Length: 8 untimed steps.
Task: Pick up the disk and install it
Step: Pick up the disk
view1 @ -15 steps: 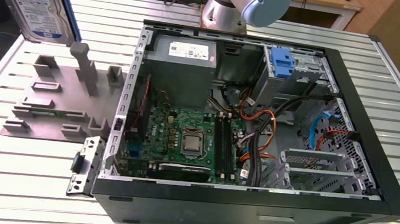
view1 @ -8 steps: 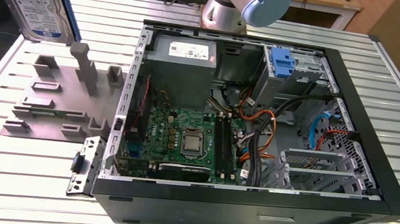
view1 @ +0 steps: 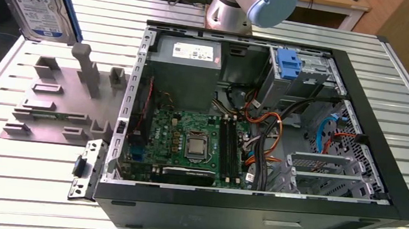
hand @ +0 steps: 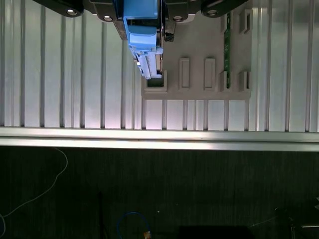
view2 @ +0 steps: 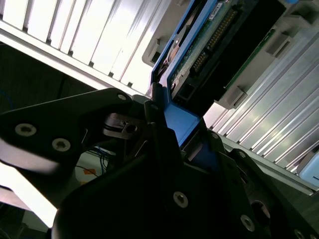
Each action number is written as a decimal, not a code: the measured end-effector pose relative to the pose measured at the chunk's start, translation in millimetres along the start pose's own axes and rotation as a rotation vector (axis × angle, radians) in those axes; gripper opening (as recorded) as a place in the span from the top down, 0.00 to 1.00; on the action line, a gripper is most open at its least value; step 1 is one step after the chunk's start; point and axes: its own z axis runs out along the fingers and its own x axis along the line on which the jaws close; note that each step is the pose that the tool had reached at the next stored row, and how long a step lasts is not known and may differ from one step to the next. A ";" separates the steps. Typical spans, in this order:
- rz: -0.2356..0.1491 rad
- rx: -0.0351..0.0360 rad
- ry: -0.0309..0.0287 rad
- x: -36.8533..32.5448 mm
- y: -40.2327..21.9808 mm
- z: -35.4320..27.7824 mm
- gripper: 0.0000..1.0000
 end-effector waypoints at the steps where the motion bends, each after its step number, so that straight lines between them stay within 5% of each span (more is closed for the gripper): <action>1: 0.000 0.0000 0.0000 0.0 0.0 -0.2 0.64; 8: 0.000 -0.0001 0.0000 0.0 0.0 -2.2 0.64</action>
